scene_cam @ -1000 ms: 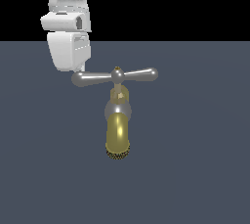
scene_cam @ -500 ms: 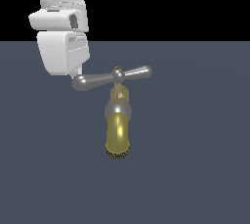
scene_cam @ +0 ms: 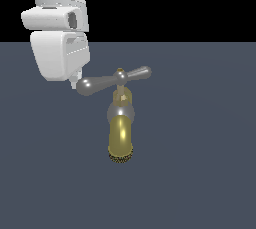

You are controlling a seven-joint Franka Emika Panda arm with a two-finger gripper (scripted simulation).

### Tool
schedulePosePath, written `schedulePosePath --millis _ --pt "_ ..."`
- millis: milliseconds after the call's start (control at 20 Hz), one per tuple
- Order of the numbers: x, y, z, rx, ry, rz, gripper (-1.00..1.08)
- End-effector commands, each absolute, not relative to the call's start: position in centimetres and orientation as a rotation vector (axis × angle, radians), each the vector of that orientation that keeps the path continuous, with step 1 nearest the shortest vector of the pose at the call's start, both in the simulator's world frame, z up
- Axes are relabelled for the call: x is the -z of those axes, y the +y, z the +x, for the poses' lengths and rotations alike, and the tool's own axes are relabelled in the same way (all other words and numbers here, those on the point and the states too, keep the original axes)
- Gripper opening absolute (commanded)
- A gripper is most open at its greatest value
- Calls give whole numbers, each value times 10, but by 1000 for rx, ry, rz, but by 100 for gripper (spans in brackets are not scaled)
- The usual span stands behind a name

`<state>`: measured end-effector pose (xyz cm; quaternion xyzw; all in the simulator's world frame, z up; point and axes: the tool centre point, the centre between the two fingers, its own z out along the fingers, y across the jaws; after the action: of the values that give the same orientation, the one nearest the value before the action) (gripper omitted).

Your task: Turn on the faucet by rotating a designated handle.

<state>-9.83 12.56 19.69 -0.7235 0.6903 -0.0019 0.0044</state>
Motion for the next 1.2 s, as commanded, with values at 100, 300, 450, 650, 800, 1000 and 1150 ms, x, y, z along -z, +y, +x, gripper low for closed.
schedulePosePath --millis 100,300,450,650,800,1000,1150 --pt "-197 110 -113 4 2177 -2261 -100" --pt "-197 100 -125 3 2177 -2262 -100" --pt "-197 93 -134 2 2177 -2263 -100" --pt "-197 84 -146 1 2177 -2264 -100" --pt "-197 76 -155 1 2177 -2264 -100" --pt "-197 82 -158 4 2154 -2285 -100" --pt "-197 66 -159 3 2157 -2282 -100"
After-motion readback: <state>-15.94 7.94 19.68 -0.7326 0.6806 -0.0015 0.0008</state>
